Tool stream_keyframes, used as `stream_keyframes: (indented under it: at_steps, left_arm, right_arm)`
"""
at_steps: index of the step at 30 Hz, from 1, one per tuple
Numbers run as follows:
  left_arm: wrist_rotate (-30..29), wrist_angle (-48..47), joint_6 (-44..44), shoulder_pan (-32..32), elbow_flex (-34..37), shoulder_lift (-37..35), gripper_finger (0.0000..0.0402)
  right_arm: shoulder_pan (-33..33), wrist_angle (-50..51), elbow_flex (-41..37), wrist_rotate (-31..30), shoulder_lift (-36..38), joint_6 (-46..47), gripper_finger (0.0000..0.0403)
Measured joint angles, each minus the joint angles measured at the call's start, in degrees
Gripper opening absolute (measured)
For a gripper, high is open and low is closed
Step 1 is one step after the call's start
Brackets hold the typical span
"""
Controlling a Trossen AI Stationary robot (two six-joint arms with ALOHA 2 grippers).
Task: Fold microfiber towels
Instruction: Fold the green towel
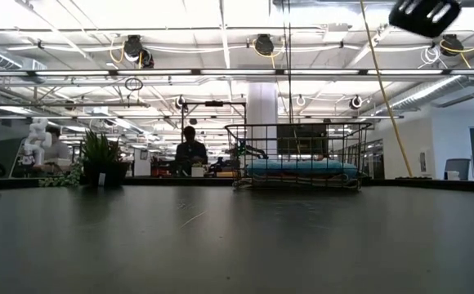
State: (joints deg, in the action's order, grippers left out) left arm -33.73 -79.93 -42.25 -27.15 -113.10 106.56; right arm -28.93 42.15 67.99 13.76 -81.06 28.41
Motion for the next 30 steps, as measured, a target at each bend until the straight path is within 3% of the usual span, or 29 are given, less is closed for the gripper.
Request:
stream_keyframes:
  at_steps: [5, 12, 18, 26, 30]
  left_arm:
    - [1.53, 3.35, -3.93, 0.24, 7.03, 0.09, 0.0175]
    - [3.44, 7.99, -3.66, 0.61, 12.05, 0.09, 0.0175]
    - [4.17, 8.14, -3.57, 0.61, 12.52, 0.09, 0.0175]
    - [4.23, 8.29, -3.57, 0.76, 12.52, 0.09, 0.0175]
    - [4.23, 8.58, -3.6, 0.81, 12.51, 0.09, 0.0175]
  right_arm:
    - [-0.5, -2.2, 0.0, 5.64, -6.18, -6.5, 0.0074]
    - [-1.22, -12.03, 0.0, 6.11, -13.28, -16.49, 0.0129]
    - [-1.67, -14.54, 0.0, 12.04, -16.93, -19.32, 0.0135]
    - [-3.95, -13.58, -1.21, 11.51, -19.47, -25.25, 0.0135]
    - [-3.99, -13.28, -1.77, 7.71, -19.57, -26.66, 0.0133]
